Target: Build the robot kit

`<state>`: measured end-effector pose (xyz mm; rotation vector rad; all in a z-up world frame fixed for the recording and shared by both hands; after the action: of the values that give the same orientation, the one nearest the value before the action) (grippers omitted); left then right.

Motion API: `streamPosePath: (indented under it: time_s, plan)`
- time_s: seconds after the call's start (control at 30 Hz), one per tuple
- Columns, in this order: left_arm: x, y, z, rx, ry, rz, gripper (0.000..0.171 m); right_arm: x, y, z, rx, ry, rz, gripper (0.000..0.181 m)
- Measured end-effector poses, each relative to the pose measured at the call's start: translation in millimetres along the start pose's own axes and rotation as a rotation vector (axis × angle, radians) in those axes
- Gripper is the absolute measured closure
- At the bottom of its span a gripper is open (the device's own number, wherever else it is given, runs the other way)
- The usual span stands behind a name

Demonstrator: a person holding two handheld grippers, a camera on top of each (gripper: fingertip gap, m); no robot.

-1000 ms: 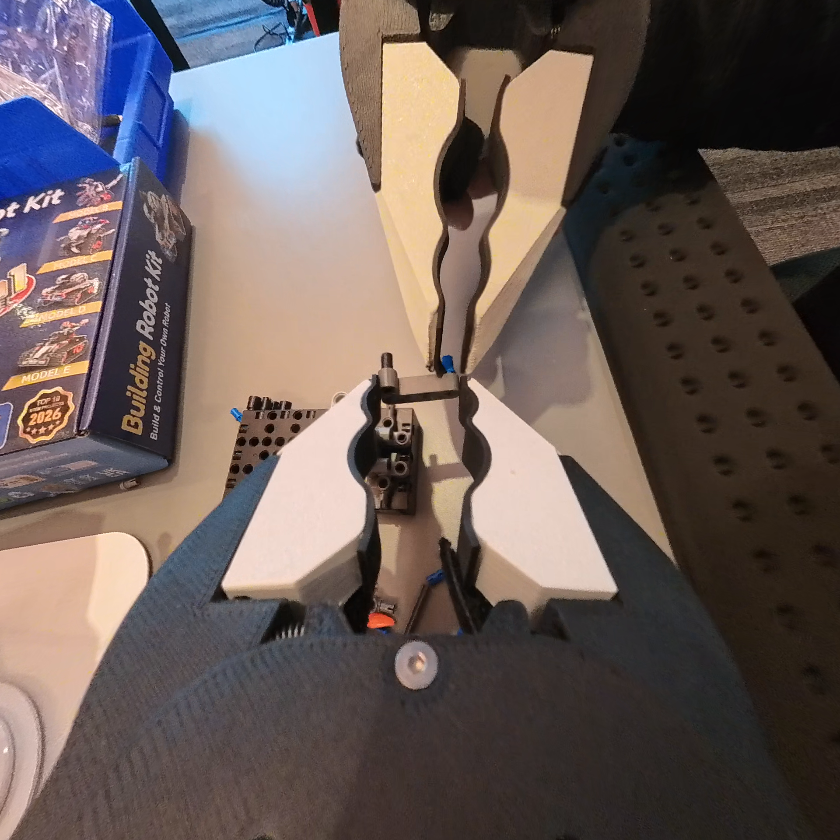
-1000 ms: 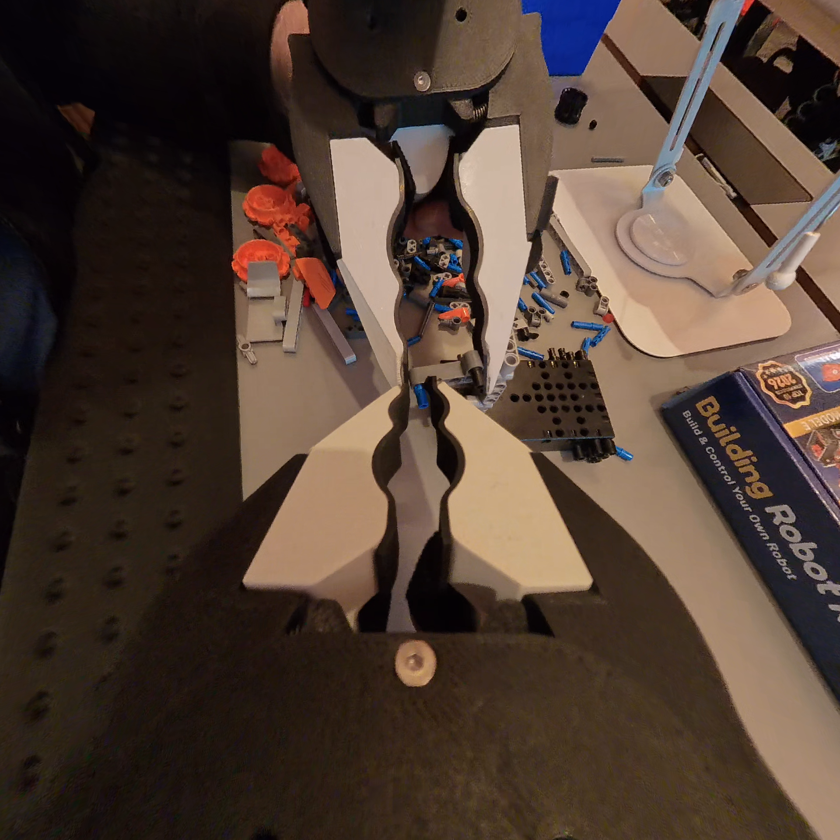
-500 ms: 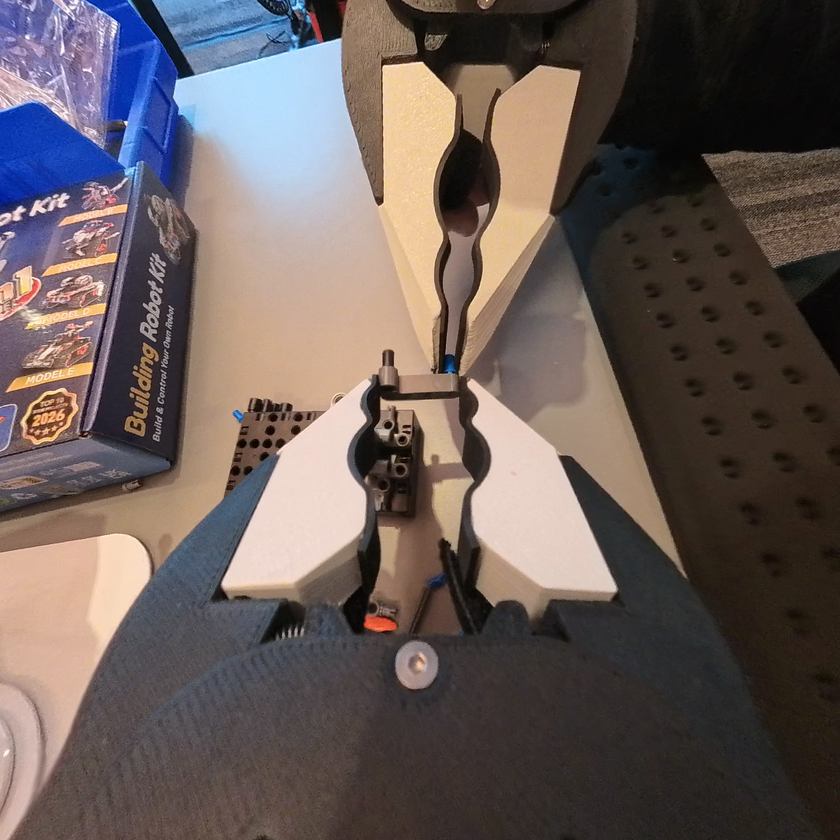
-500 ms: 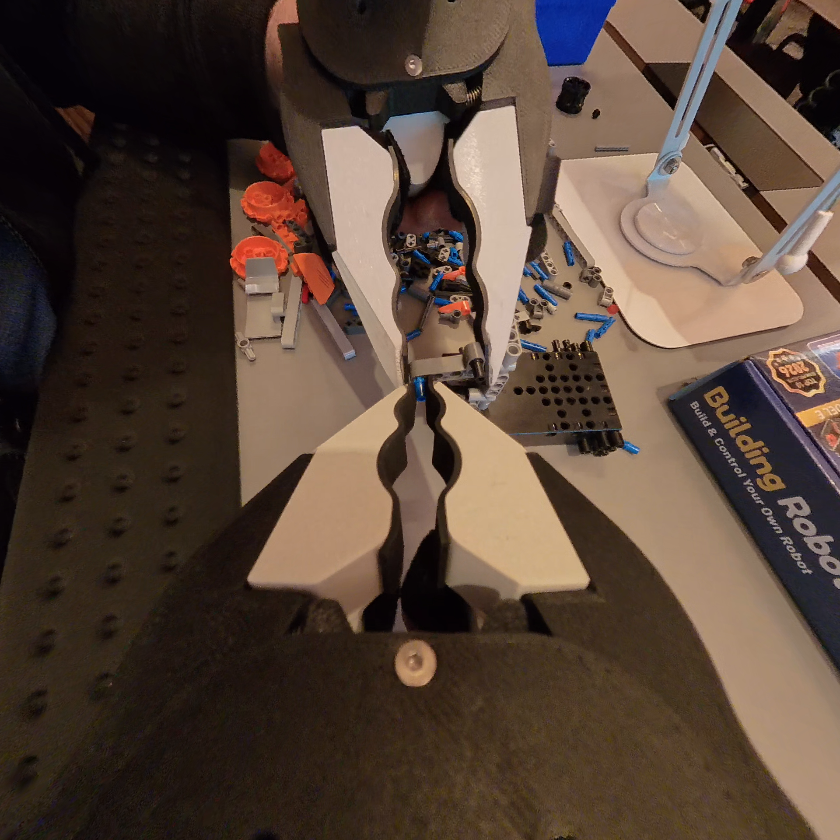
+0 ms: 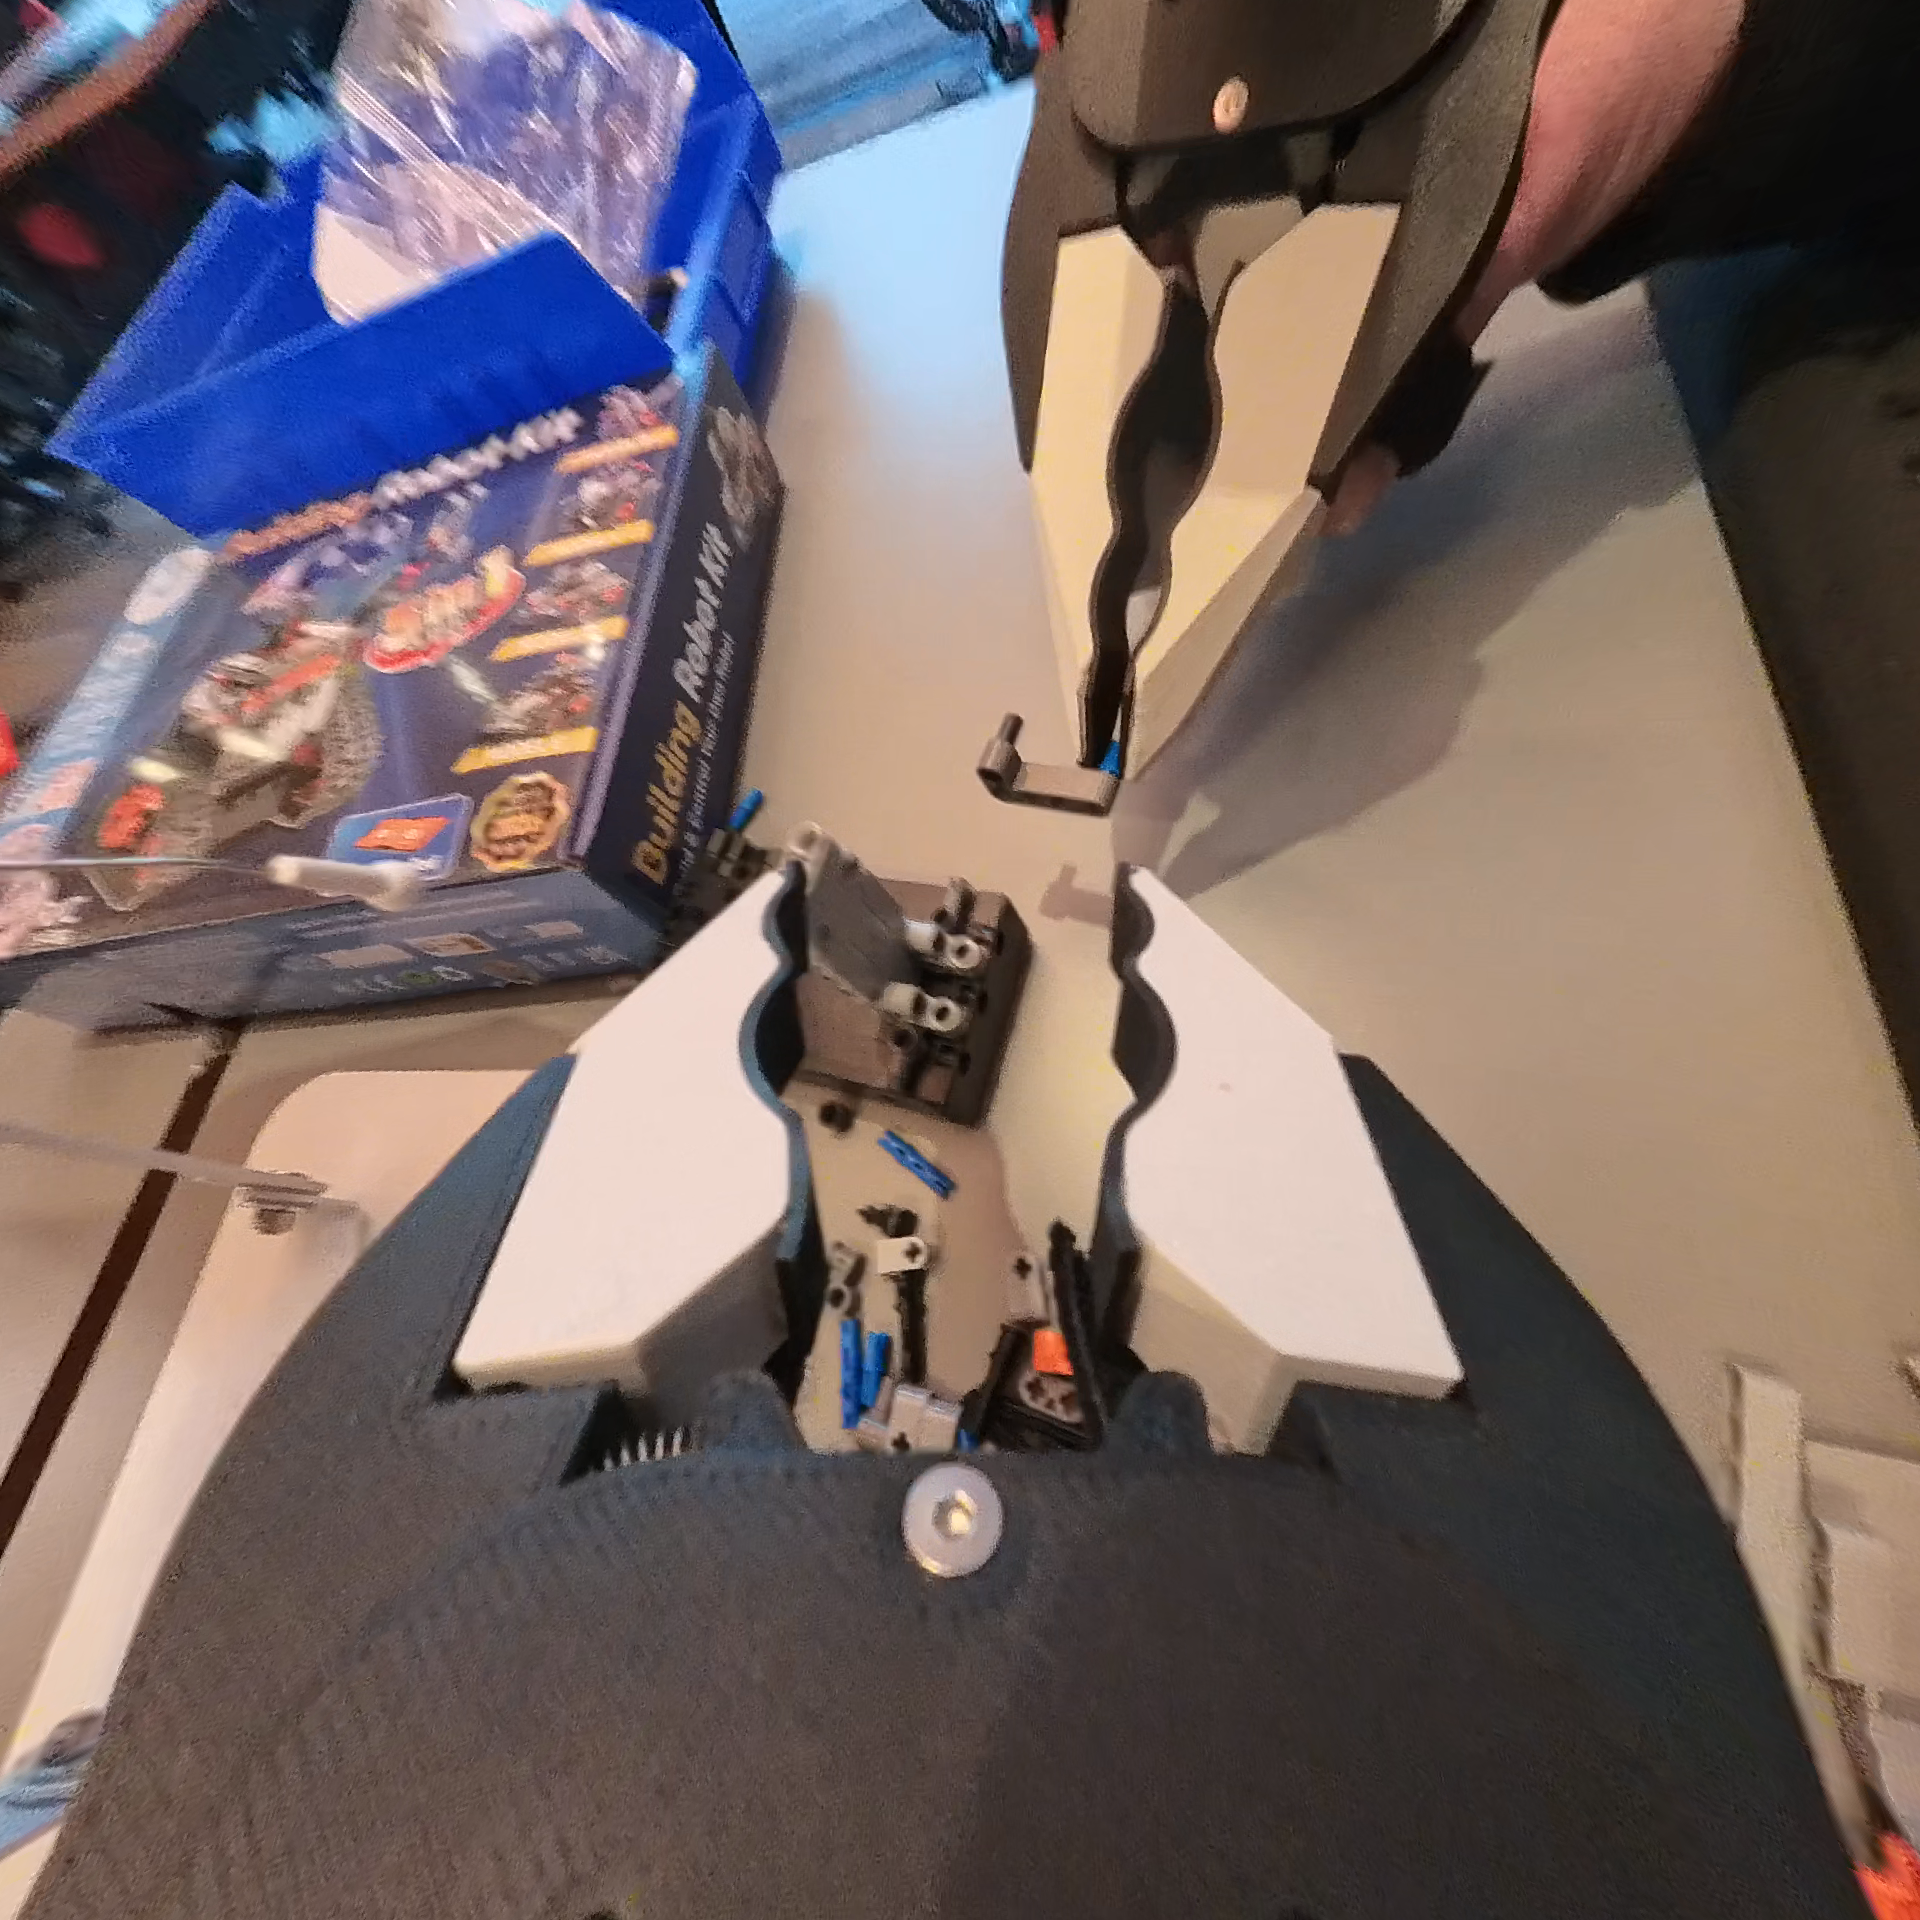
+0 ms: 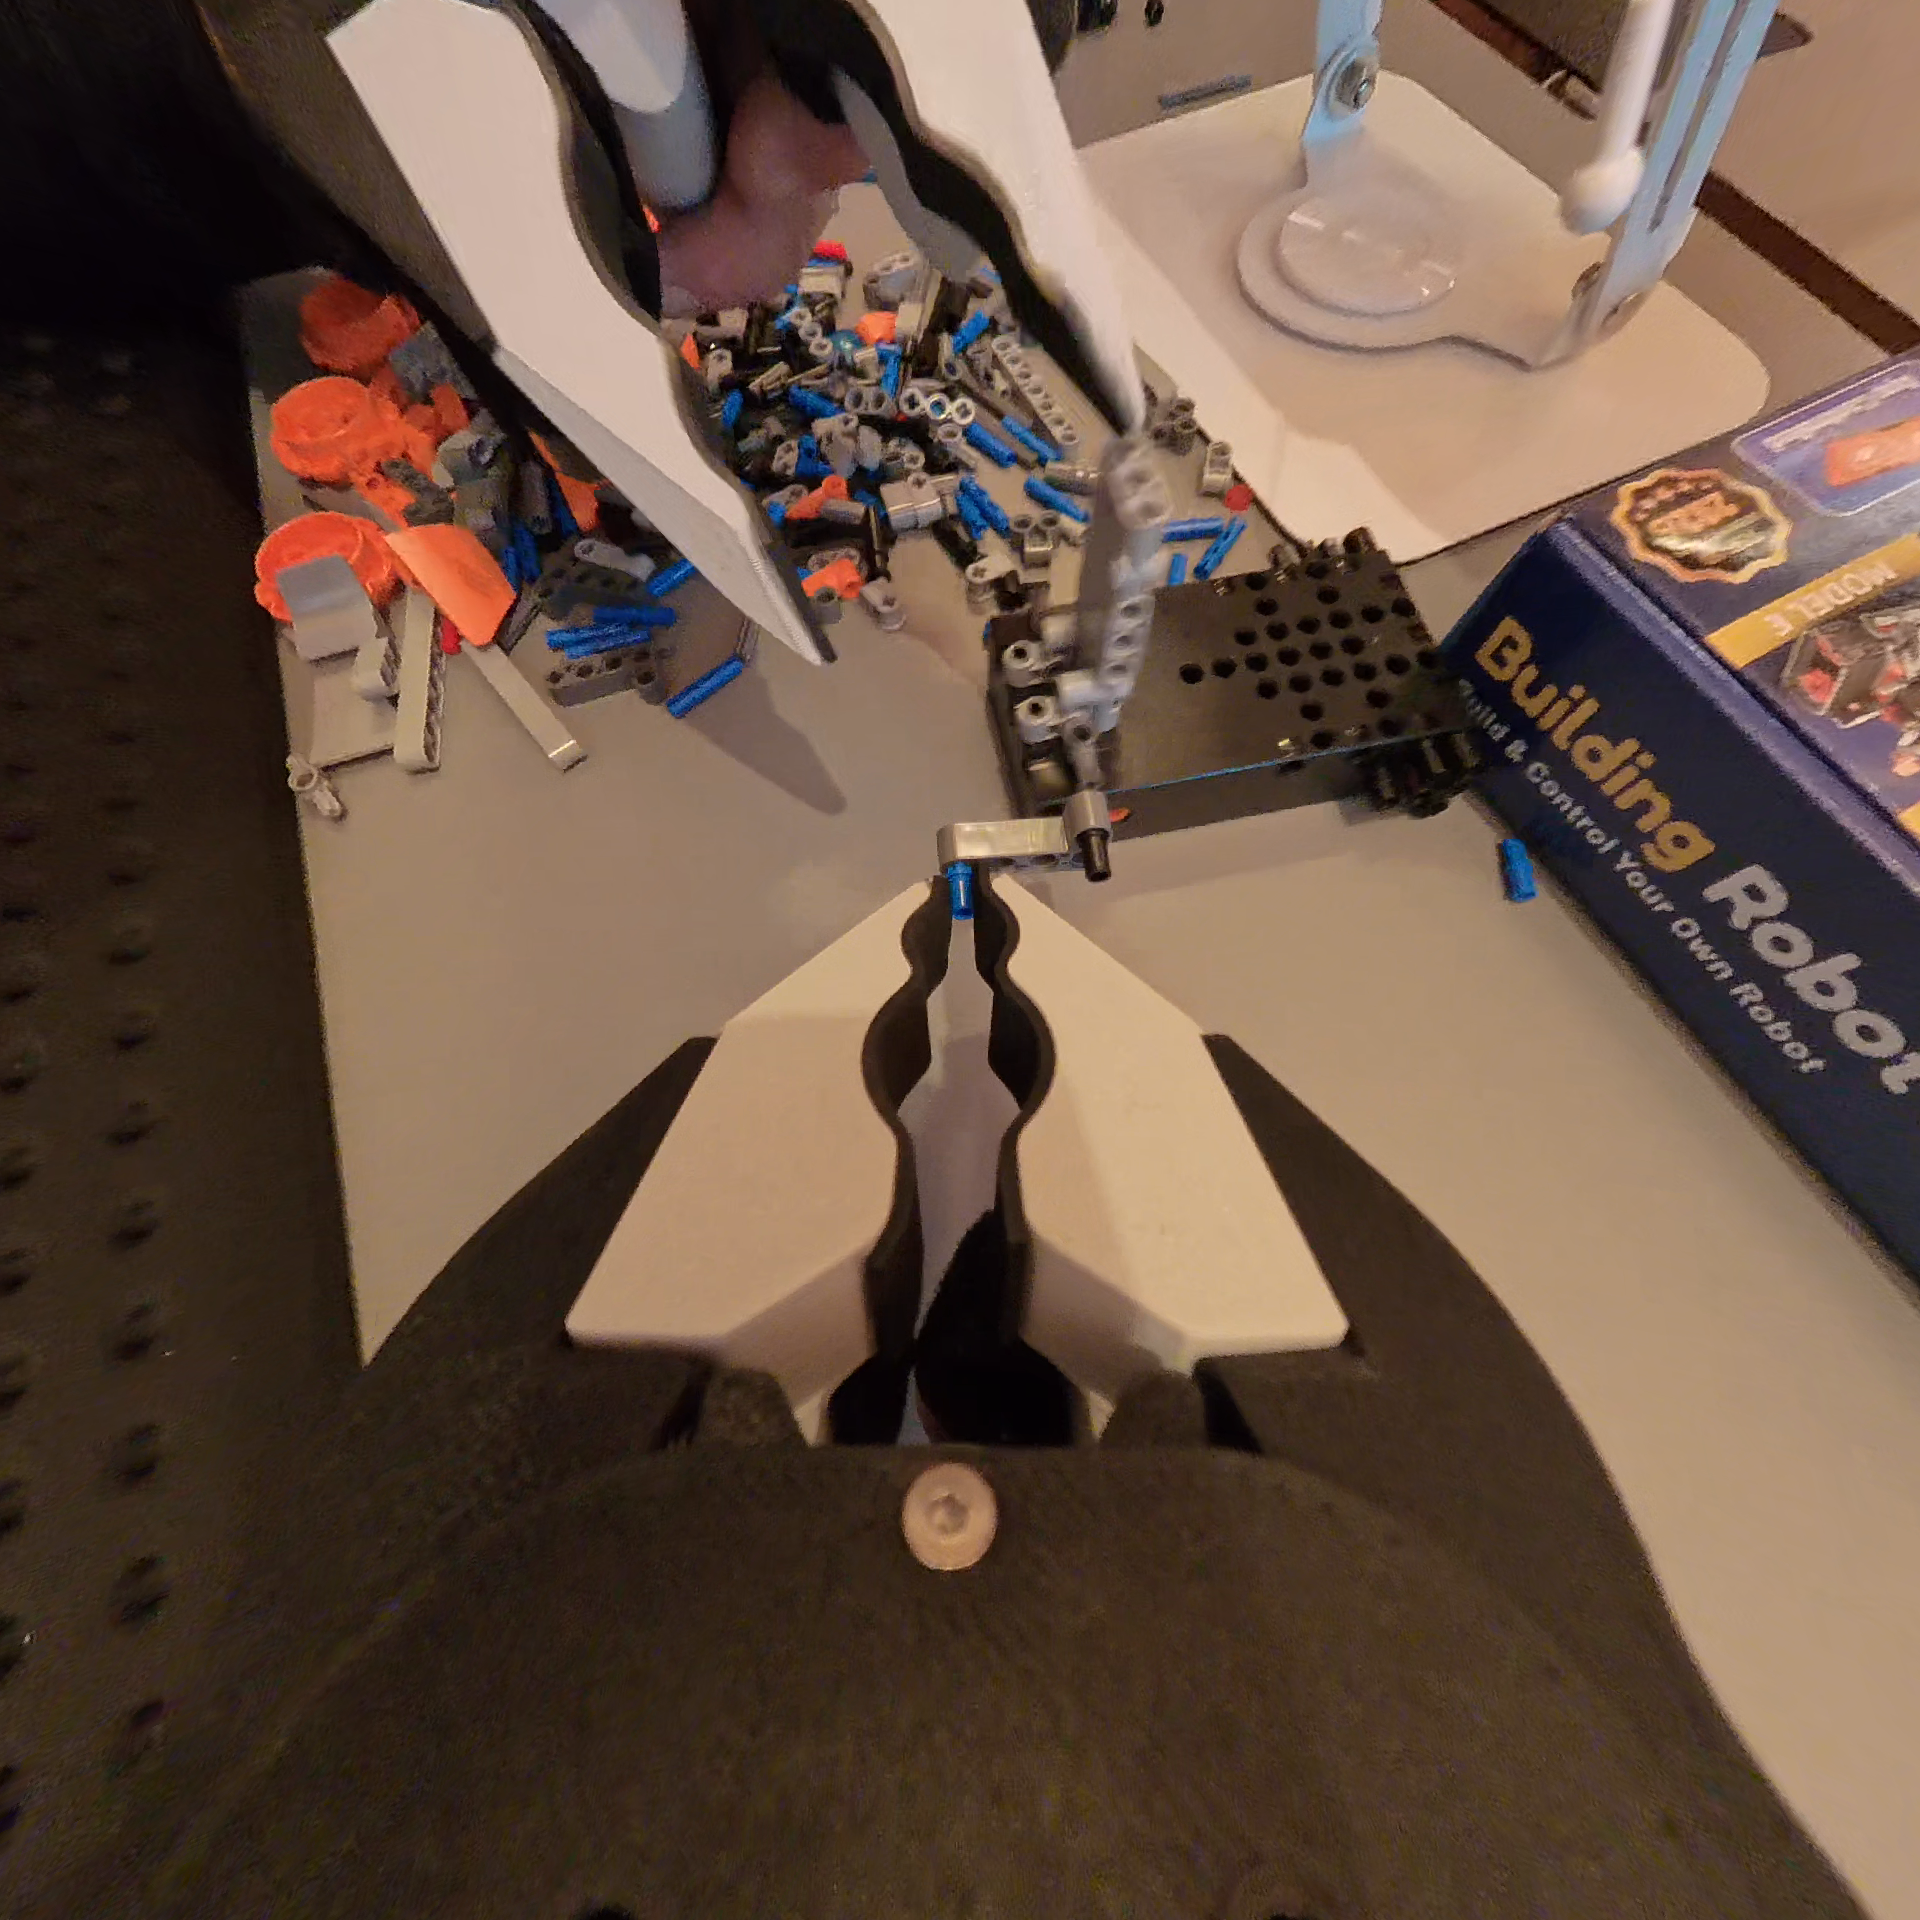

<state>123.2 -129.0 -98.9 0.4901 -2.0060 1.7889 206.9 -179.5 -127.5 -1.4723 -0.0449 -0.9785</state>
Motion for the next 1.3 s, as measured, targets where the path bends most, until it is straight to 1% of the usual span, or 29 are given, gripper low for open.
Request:
streamPosePath:
  time_s: [0.03,0.1,0.13,0.23,0.27,0.33,0.37,0.43,0.5,0.6,0.87,1.3]
  plan:
    - [2.9,-3.0,-1.8,-0.005,-0.005,0.021,0.114,-0.1,0.0,4.2,0.000,0.004,-0.002,0.179]
    - [11.2,-10.8,-4.1,-0.015,-0.014,0.074,0.120,-2.9,-1.7,11.2,-0.006,0.001,0.013,0.179]
    - [13.1,-11.7,-7.8,-0.014,-0.030,0.074,0.120,-5.3,-2.8,13.3,-0.014,-0.008,0.021,0.179]
    - [1.4,6.9,-18.5,0.032,-0.022,-0.068,0.113,-14.1,-1.6,16.3,-0.031,-0.029,0.017,0.179]
    - [-3.8,12.3,-21.3,0.043,-0.019,-0.089,0.117,-17.1,0.0,17.0,-0.033,-0.034,0.005,0.179]
    - [-15.2,25.8,-21.2,0.094,0.030,-0.165,0.118,-23.0,2.4,18.4,-0.044,-0.043,-0.008,0.179]
    - [-20.2,31.8,-22.2,0.108,0.033,-0.193,0.121,-25.8,3.6,18.5,-0.052,-0.055,-0.010,0.179]
    - [-26.6,38.5,-23.7,0.112,0.017,-0.209,0.135,-27.4,2.6,18.6,-0.063,-0.075,0.009,0.179]
    - [-30.2,39.0,-21.5,0.133,0.033,-0.194,0.140,-29.4,5.9,19.8,-0.064,-0.077,-0.011,0.179]
    - [-29.9,39.2,-22.0,0.133,0.036,-0.194,0.141,-29.1,6.5,21.4,-0.093,-0.100,0.018,0.179]
    - [-27.9,38.8,-16.3,0.146,0.063,-0.193,0.143,-27.8,8.0,18.8,-0.066,-0.136,0.049,0.179]
    - [-27.5,39.4,-15.9,0.173,0.074,-0.182,0.144,-29.8,8.7,20.0,0.051,-0.178,0.028,0.179]
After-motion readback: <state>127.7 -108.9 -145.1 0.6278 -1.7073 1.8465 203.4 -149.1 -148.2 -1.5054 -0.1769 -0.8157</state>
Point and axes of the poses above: each gripper's, where its closed fingertips meet, x back along the fingers, y out of its underside, z = x × y across the jaws, the point moved 4 cm from there along x, back along the fingers, and after that the axes turned 15 degrees about x, right-handed, at the moved point
